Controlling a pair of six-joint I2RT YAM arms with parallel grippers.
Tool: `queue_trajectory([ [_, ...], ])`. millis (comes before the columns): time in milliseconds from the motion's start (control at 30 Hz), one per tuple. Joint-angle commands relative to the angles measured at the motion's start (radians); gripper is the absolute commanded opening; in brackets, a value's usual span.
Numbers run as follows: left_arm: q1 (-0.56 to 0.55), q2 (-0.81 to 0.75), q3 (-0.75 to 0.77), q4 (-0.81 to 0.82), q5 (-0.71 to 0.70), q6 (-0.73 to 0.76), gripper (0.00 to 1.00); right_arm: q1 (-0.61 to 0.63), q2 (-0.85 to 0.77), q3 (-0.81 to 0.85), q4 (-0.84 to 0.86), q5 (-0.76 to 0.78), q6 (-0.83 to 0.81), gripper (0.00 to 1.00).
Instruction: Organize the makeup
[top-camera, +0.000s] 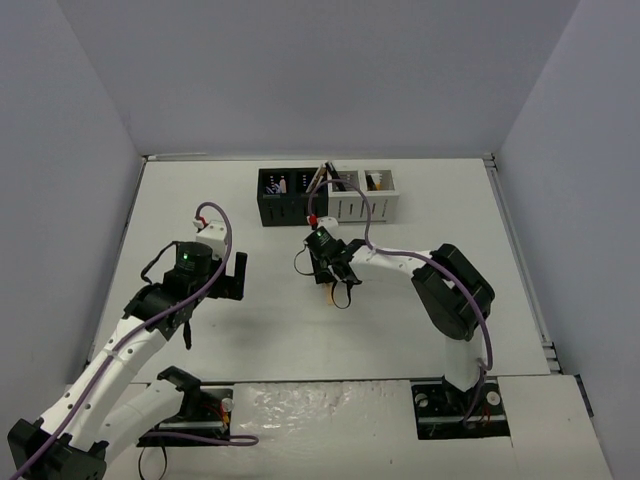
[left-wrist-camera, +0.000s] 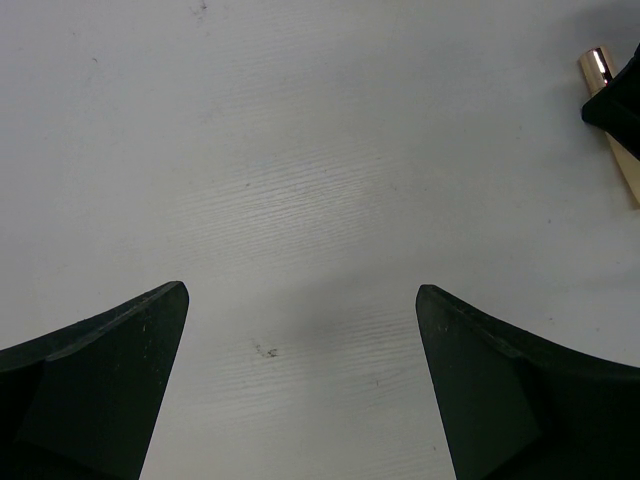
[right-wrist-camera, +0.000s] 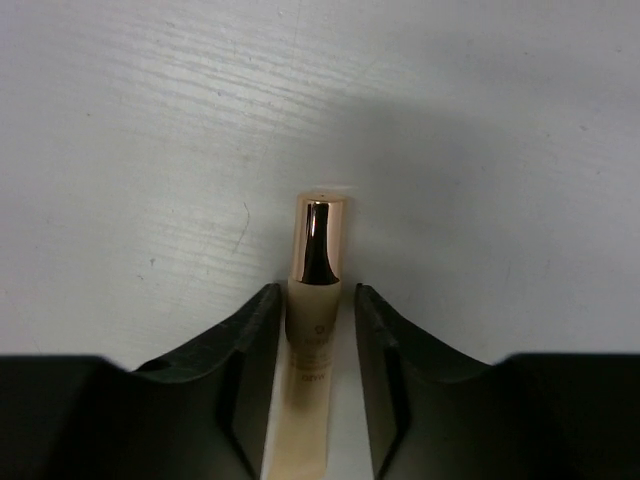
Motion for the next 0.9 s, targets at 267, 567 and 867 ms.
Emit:
queue_trajectory([
  [267, 0.006, -0.011, 0.043, 0.022, -0.01, 0.0, 0.97, -0.026, -0.158, 0.054, 0.024, 0.019, -0.08, 0.03],
  [567, 0.006, -0.023, 0.043, 0.022, -0.014, 0.002, 0.97, -0.336, -0.353, 0.135, 0.227, -0.138, -0.26, 0.0],
  [867, 0.006, -0.029, 0.04, 0.032, 0.002, 0.003, 0.97, -0.593, -0.236, 0.159, 0.692, -0.448, -0.346, 0.0],
])
